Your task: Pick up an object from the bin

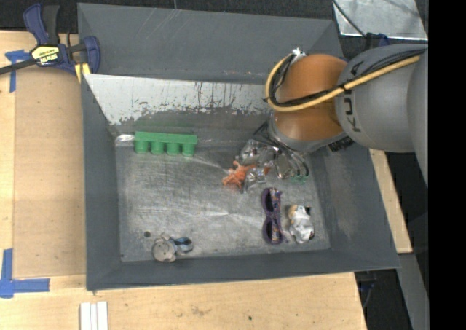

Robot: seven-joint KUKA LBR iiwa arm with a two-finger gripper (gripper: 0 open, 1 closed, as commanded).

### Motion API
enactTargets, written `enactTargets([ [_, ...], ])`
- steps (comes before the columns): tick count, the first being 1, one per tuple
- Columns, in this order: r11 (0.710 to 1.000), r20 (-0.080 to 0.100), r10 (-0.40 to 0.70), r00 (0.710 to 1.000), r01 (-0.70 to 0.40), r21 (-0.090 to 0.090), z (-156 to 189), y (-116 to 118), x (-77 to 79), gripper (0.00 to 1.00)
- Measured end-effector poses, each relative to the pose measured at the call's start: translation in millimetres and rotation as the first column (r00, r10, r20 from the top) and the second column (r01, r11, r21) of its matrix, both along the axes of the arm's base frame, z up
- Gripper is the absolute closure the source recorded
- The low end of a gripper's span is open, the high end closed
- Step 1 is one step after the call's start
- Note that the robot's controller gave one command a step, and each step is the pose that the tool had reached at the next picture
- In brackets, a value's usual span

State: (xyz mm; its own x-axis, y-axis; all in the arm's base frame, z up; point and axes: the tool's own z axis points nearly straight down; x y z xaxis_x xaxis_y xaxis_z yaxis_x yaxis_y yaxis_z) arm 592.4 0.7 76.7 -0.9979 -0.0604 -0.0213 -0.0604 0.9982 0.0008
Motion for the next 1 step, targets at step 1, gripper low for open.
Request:
enactTargets([
  [1,1.0,-0.017,-0.017,1.0,0.017,-0.001,4.8,-5.3,-18.9,1.0],
])
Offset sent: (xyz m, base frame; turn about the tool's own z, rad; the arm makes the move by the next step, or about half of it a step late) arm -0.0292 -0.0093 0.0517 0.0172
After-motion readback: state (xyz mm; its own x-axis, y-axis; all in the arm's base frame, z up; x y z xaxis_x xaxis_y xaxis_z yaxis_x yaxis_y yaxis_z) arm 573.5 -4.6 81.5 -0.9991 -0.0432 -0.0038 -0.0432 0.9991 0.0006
